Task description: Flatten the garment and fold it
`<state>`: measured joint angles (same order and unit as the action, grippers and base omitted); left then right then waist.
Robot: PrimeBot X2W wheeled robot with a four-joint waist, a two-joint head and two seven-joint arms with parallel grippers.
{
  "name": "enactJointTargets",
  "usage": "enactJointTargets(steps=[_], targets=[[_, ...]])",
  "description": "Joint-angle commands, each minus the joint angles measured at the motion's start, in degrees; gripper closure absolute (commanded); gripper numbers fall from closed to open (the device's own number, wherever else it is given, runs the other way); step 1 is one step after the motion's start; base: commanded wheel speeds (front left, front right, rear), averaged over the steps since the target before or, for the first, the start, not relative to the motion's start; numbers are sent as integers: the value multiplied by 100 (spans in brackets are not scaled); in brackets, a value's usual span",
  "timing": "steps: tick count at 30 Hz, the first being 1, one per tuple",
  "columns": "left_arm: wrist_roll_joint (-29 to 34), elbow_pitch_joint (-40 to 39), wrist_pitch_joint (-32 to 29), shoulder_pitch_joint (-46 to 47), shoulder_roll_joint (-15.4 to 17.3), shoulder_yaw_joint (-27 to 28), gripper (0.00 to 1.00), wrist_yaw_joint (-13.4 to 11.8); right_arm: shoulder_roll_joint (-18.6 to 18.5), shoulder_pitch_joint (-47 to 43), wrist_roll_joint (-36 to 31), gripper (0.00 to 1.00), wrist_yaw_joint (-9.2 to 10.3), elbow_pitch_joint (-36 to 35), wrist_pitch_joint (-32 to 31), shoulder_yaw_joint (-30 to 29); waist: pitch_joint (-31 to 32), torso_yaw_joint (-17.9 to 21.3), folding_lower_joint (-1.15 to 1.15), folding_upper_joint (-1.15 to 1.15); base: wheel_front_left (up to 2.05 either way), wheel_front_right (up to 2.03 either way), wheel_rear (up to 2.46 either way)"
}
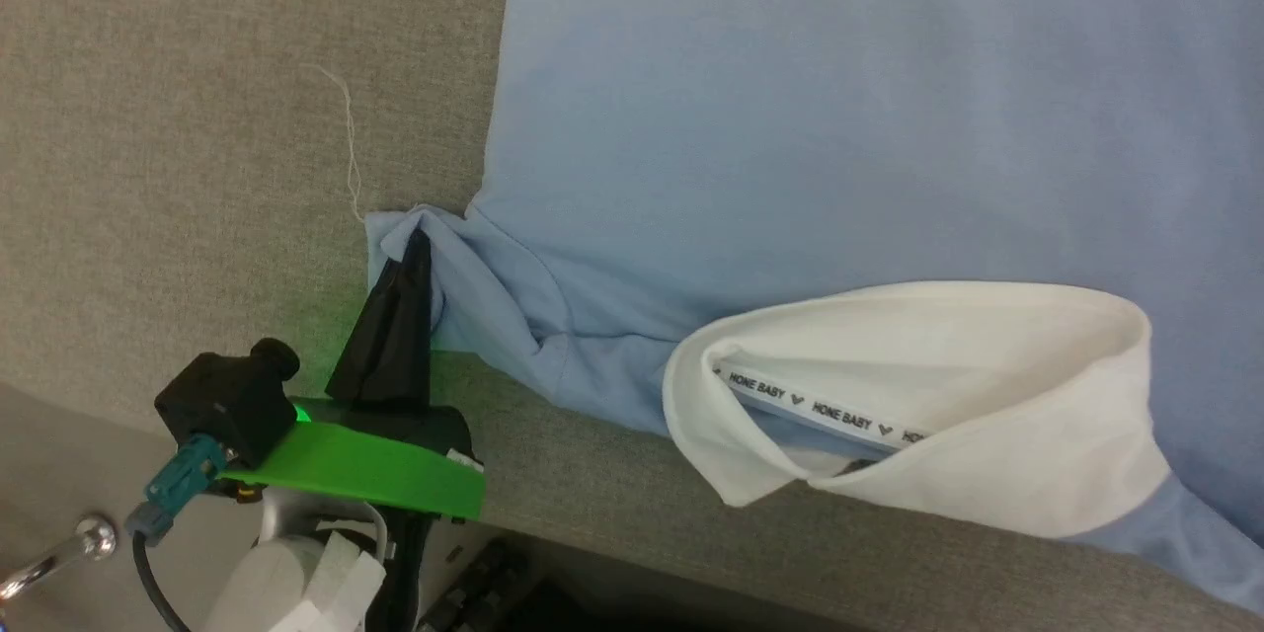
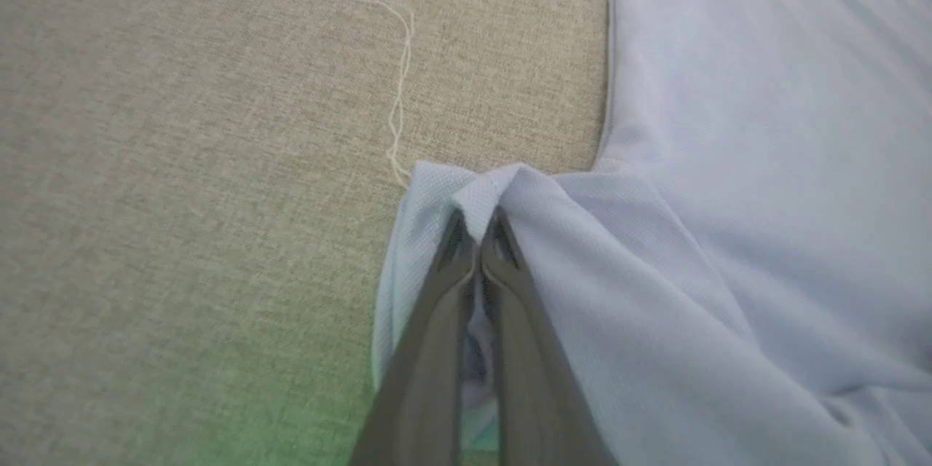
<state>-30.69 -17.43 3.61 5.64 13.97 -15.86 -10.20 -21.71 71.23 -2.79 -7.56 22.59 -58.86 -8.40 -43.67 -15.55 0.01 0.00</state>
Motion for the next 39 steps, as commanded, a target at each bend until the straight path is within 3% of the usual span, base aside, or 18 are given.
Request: enactJointTargets(steps=[1,7,8,9,16,22,28,36,39], targets=[[44,76,-60,63,52,0,100,-93,-32,-33,-16,0,8,35,-107,37,-262,-229,-1,0,0,0,0],[56,105,-51,113,35,-45,100,-97,-91,-168,101,0,8,-63,-440,82,-281,-207,-1,0,0,0,0],[54,121,-47,126,35,-50,100,-91,-97,-186,128,73,8,-89,-489,65,-262,-197,-1,0,0,0,0],[34,136,-35,138,27,-52,100,-76,-106,-200,151,100,8,-135,-494,58,-236,-186,-1,0,0,0,0],[-21,358,-50,268,104,-32,100,23,-76,-246,283,100,8,-378,-216,-80,170,-14,-1,0,0,0,0],[7,617,-175,407,232,-62,100,84,25,-373,527,100,8,-465,402,-170,975,370,-1,0,0,0,0],[60,865,-360,369,353,-86,100,15,-173,-952,918,100,8,-527,712,-53,1876,857,-1,0,0,0,0],[44,1120,-537,104,435,-143,100,-73,-332,-2834,1682,100,8,-1196,644,8,2885,1380,-1,0,0,0,0],[-8,1202,-562,-13,420,-151,100,-101,-132,-3863,1942,100,8,-1552,628,-197,3172,1494,-1,0,0,0,0]])
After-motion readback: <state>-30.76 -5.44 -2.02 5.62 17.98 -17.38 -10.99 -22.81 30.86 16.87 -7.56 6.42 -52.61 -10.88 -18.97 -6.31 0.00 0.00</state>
